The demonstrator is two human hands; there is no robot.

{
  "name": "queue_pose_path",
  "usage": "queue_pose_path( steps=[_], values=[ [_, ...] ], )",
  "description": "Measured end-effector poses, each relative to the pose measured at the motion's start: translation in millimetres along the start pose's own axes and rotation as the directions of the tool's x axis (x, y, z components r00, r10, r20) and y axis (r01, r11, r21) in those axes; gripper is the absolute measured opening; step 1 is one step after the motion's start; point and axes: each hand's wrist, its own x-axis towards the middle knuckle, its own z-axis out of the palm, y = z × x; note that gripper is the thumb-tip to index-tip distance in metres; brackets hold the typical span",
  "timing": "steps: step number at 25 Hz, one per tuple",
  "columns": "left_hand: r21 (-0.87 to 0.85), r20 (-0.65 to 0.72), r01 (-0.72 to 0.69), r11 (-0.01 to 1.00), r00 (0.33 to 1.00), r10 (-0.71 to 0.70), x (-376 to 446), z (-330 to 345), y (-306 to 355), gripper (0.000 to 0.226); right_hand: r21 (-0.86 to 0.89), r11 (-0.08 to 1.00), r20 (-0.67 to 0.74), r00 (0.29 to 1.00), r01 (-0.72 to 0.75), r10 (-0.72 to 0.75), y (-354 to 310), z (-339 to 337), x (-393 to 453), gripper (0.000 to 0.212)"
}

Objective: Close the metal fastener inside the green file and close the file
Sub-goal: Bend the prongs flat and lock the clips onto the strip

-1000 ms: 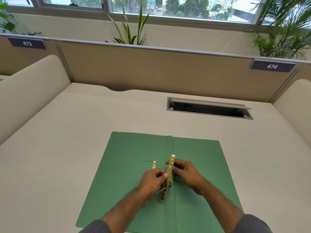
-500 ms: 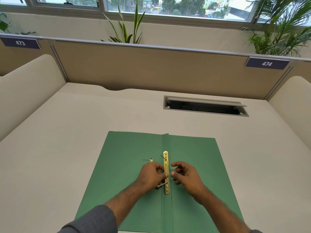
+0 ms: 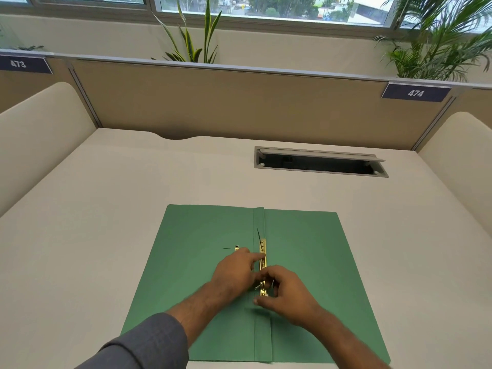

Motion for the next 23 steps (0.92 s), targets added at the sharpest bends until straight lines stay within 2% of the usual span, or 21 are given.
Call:
queue_pose_path(
  steps=[2,4,7,10,14,17,19,23],
  values=[
    [0.030,0.020,0.003,1.000,1.000,-0.004,0,1,-1,0.050,-0.080,0.996,-0.078,0.996,0.028,-0.034,-2,3,-1,0.020],
    [0.031,0.029,0.002,1.000,1.000,-0.003,-1,1,-1,0.051,-0.076,0.997,-0.215,0.977,-0.013,-0.004,-4,2,1,0.001],
    [0.051,0.028,0.004,0.999,1.000,-0.005,-1,3,-1,0.053,0.037,0.986,-0.313,0.935,-0.161,0.165,1,-6,4,0.020],
    [0.060,0.081,-0.004,0.998,0.997,-0.001,2,4,-3,0.049,0.161,0.950,-0.249,0.920,-0.269,0.303,9,-12,2,0.021],
    [0.035,0.213,-0.036,0.999,0.977,0.028,10,-3,-3,0.046,0.241,0.931,-0.162,0.934,-0.275,0.318,10,-15,3,0.016],
    [0.040,0.259,-0.036,0.999,0.966,0.024,10,-7,-3,0.055,0.180,0.947,-0.097,0.953,-0.266,0.286,7,-11,4,0.019],
    [0.051,0.263,-0.028,0.998,0.965,0.014,8,-6,-3,0.064,0.079,0.964,-0.067,0.964,-0.254,0.259,6,-7,3,0.021],
    [0.072,0.239,-0.008,0.997,0.971,-0.009,5,0,-5,0.081,-0.071,0.970,-0.112,0.968,-0.232,0.223,7,-3,2,0.014]
  ],
)
